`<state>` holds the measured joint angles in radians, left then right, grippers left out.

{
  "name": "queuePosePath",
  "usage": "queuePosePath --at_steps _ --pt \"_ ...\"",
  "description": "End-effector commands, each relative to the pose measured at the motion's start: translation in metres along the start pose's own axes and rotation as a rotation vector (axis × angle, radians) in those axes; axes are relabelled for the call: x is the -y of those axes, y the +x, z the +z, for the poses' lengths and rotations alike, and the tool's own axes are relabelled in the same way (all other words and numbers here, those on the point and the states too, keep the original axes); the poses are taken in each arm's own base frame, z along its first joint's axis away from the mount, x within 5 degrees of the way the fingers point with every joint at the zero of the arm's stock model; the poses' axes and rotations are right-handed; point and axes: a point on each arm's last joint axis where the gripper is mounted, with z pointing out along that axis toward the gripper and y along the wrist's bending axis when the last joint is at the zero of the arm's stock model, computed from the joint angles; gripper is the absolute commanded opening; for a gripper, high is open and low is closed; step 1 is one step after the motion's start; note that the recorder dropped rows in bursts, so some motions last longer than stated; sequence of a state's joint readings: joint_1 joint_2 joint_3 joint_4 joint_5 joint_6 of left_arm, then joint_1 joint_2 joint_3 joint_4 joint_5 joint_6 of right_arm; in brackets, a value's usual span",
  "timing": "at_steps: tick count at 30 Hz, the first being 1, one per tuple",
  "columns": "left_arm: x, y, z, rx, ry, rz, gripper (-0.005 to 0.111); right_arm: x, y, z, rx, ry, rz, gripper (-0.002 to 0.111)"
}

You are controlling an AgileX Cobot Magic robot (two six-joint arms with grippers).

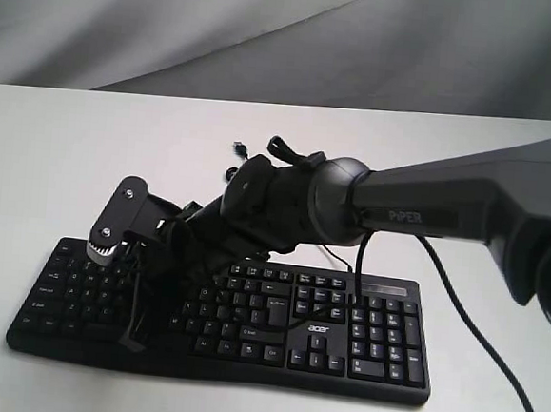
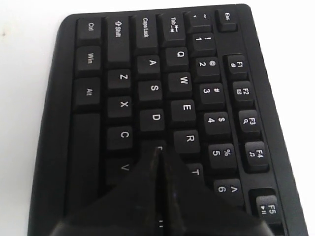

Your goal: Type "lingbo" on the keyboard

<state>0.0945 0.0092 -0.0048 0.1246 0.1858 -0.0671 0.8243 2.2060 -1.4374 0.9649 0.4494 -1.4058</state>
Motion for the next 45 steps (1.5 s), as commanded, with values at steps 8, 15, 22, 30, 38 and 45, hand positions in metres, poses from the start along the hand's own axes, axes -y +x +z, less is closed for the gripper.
queuePosePath --at_steps 8,15,22,30,38,45 --pt "0.0 0.001 0.001 -0.004 0.006 -0.001 0.001 0.003 0.001 -0.002 -0.005 -0.015 0.001 0.0" --pt "0.0 0.001 0.001 -0.004 0.006 -0.001 0.001 0.002 0.01 0.008 -0.028 -0.032 0.016 0.0" --pt "0.0 0.001 0.001 -0.004 0.006 -0.001 0.001 0.002 -0.001 -0.004 -0.002 -0.021 0.002 0.0" --pt "0.0 0.001 0.001 -0.004 0.006 -0.001 0.001 -0.002 -0.002 -0.007 -0.008 -0.058 0.006 0.0" --pt "0.0 0.001 0.001 -0.004 0.006 -0.001 0.001 -0.005 -0.001 -0.007 -0.024 -0.089 -0.004 0.0" --pt "0.0 0.001 0.001 -0.004 0.006 -0.001 0.001 -0.004 0.001 -0.008 -0.036 -0.088 -0.02 0.0"
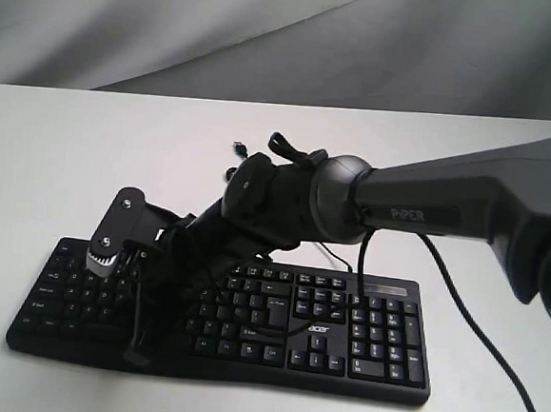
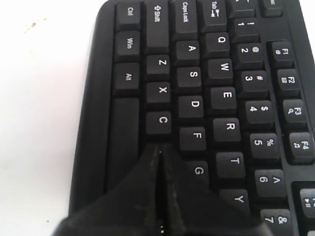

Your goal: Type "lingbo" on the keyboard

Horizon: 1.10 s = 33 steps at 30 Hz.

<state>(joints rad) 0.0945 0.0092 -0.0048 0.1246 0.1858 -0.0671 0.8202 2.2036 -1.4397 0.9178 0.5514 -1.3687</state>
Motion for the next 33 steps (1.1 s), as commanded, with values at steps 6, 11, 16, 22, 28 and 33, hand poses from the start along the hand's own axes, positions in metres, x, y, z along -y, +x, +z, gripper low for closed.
queuePosePath --at_steps 6,11,16,22,28,33 --pt "0.0005 0.0013 0.0008 -0.004 0.006 -0.001 0.001 0.0045 -0.0001 -0.0069 -0.009 0.007 -0.026 0.0" --pt "0.0005 0.0013 0.0008 -0.004 0.006 -0.001 0.001 0.0041 -0.0002 -0.0067 -0.01 0.007 -0.027 0.0" --pt "0.0005 0.0013 0.0008 -0.004 0.006 -0.001 0.001 0.0041 -0.0002 -0.0067 -0.01 0.007 -0.025 0.0" --pt "0.0005 0.0013 0.0008 -0.004 0.006 -0.001 0.001 0.0032 0.0012 -0.0062 -0.013 0.002 -0.02 0.0" --pt "0.0005 0.0013 0.0008 -0.004 0.006 -0.001 0.001 0.0031 0.006 0.0003 -0.024 -0.013 -0.005 0.0" --pt "0.0005 0.0013 0.0008 -0.004 0.006 -0.001 0.001 0.0018 0.0009 -0.0062 -0.012 -0.014 -0.013 0.0"
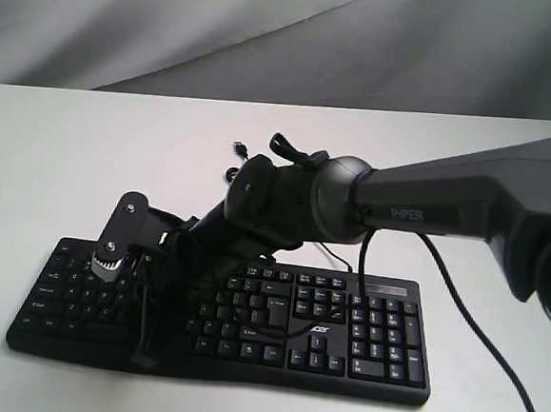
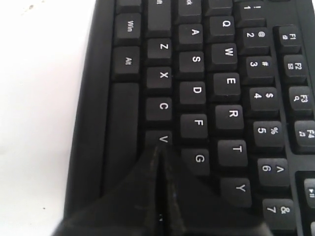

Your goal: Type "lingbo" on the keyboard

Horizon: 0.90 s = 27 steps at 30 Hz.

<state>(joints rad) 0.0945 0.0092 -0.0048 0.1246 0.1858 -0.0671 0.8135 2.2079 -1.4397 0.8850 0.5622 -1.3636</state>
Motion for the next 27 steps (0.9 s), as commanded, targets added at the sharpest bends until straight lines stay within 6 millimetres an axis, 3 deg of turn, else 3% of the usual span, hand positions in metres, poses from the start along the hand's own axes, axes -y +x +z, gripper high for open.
queuePosePath --at_steps 1,8,16,27 --pt "0.0 0.001 0.001 -0.004 0.006 -0.001 0.001 -0.001 -0.005 -0.01 0.015 -0.007 -0.003 0.0" --pt "0.0 0.001 0.001 -0.004 0.006 -0.001 0.001 0.011 -0.008 -0.031 0.02 0.041 0.004 0.0" --pt "0.0 0.001 0.001 -0.004 0.006 -0.001 0.001 0.04 0.025 -0.049 -0.019 0.067 0.144 0.0" --pt "0.0 0.001 0.001 -0.004 0.006 -0.001 0.001 0.037 0.028 -0.055 -0.048 0.039 0.129 0.0"
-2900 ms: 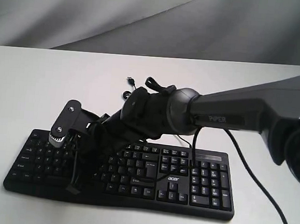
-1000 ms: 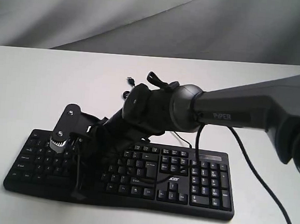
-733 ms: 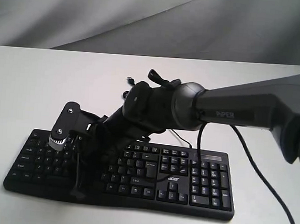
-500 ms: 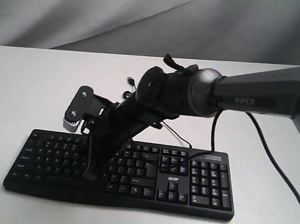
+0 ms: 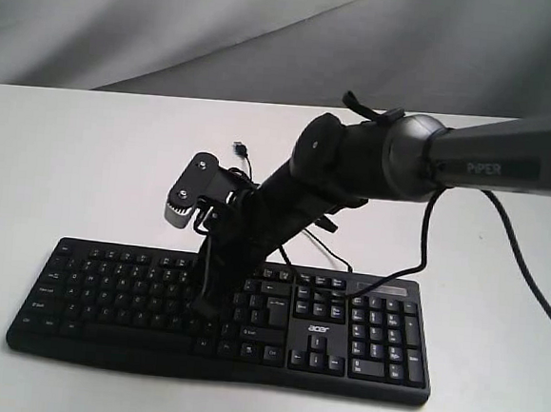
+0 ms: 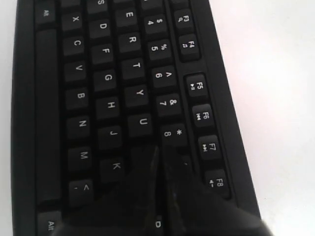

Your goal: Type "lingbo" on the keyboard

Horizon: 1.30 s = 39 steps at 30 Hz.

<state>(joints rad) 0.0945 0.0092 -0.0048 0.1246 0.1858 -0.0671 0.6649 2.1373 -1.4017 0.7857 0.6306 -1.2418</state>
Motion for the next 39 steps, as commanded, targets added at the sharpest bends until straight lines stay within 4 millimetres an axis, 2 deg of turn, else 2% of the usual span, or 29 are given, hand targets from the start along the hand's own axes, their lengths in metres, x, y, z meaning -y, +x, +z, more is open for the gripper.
queuePosePath --at_steps 1,39 --pt "0.0 0.001 0.001 -0.004 0.006 -0.001 0.001 -0.002 -0.002 -0.009 -0.01 -0.012 -0.019 0.0" --pt "0.0 0.001 0.001 -0.004 0.006 -0.001 0.001 -0.003 0.009 0.006 -0.053 -0.038 -0.038 0.0"
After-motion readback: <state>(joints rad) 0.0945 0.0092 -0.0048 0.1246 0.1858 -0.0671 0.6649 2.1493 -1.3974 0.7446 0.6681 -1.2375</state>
